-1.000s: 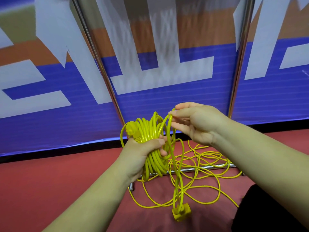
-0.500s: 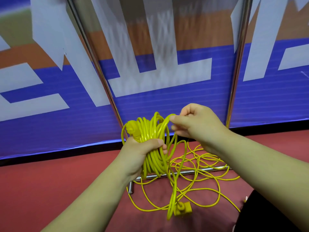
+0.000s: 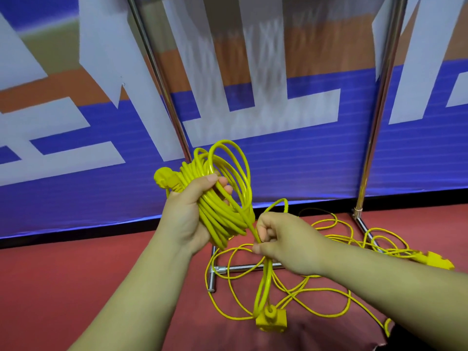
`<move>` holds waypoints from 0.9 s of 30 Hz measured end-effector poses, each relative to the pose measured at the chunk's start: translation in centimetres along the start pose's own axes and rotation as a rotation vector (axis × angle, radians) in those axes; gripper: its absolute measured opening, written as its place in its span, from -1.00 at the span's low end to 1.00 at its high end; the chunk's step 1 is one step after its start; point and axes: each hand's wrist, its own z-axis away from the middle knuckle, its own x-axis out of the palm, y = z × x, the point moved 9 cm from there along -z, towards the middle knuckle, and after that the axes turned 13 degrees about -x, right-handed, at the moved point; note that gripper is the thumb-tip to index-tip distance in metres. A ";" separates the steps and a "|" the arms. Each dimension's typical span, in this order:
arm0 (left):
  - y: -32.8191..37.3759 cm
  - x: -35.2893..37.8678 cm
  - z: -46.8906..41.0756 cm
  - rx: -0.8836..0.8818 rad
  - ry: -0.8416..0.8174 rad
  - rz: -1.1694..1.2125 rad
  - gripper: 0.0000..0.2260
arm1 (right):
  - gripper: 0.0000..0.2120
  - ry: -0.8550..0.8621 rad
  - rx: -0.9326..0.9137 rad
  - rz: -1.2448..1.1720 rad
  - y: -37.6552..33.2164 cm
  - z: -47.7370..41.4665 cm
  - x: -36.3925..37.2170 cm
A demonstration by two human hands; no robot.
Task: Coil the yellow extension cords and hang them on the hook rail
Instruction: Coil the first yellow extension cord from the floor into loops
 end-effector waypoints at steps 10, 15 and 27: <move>0.9 -5.9 0.9 0.011 0.207 -0.042 -0.95 | -0.78 0.412 0.005 -0.259 -1.9 -0.4 -6.6; -0.1 -5.2 1.3 -0.017 0.114 -0.127 -0.96 | -0.78 0.465 0.056 -0.286 -1.9 -0.6 -7.3; -4.0 -2.2 0.5 -0.095 0.157 -0.137 -0.60 | -0.65 0.358 -0.126 0.008 -5.2 -1.5 -7.0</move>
